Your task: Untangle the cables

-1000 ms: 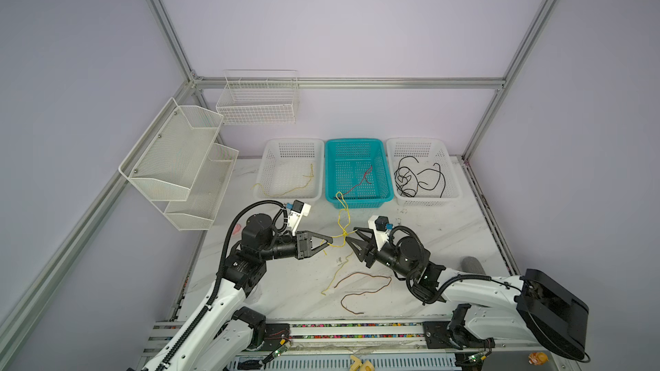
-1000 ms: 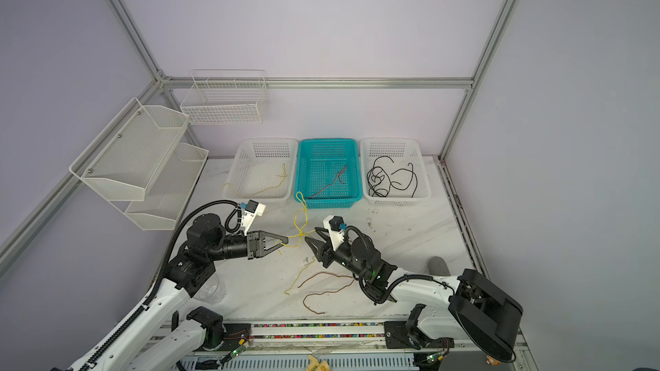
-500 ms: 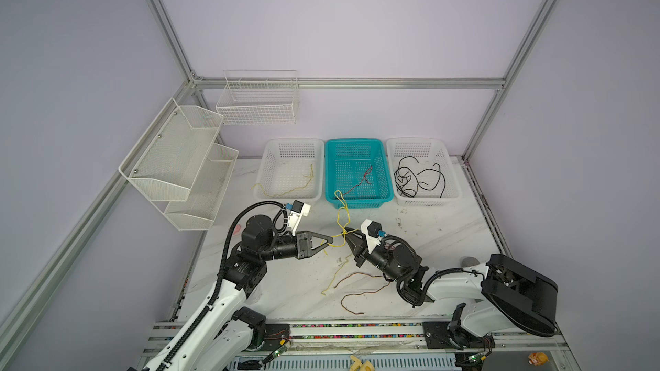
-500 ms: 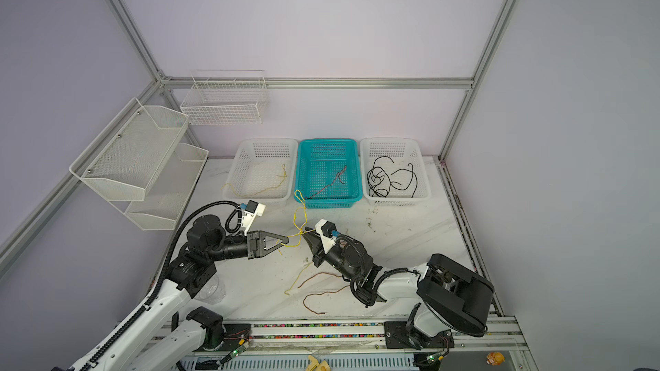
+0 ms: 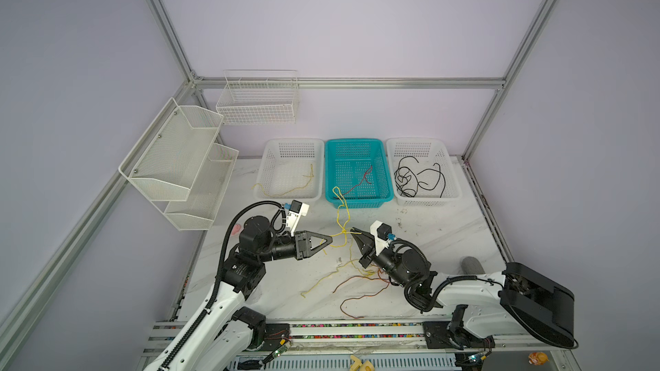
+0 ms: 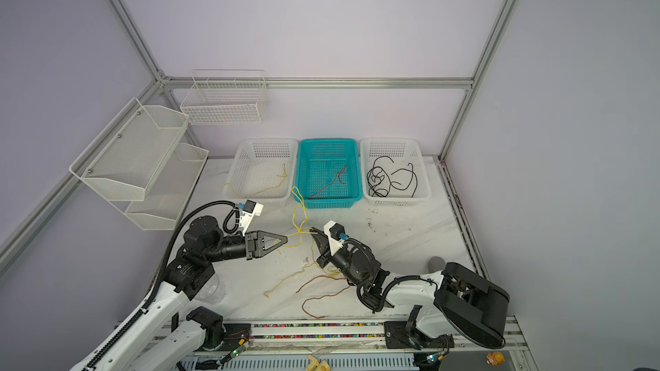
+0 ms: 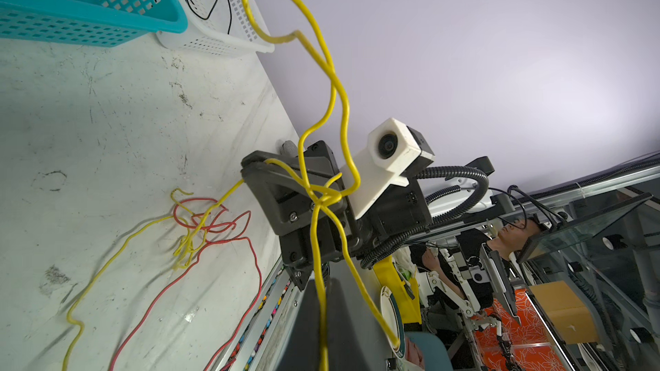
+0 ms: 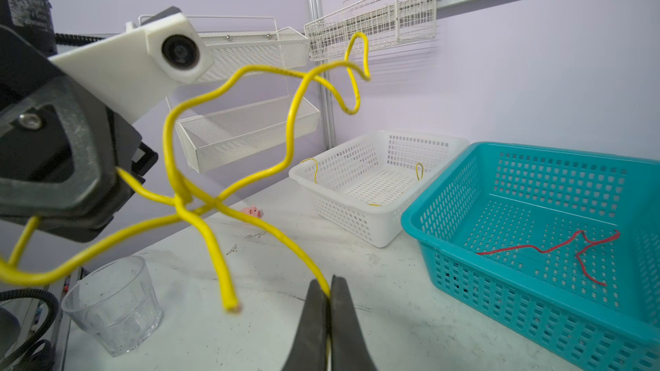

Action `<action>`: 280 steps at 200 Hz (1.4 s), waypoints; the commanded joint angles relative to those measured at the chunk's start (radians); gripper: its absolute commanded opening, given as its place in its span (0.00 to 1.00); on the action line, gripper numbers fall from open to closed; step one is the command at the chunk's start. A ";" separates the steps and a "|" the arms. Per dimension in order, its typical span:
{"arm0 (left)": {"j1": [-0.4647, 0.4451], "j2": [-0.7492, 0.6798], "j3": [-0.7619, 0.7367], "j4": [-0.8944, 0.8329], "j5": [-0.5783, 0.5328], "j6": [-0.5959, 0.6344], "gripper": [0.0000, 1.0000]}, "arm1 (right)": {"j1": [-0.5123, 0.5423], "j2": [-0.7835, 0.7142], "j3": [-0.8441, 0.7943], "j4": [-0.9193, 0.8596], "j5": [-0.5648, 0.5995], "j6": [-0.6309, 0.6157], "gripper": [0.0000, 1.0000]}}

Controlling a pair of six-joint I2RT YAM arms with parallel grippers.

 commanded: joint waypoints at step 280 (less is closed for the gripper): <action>0.117 -0.025 0.087 -0.338 0.005 0.248 0.00 | -0.307 -0.542 0.175 -0.660 0.230 0.183 0.00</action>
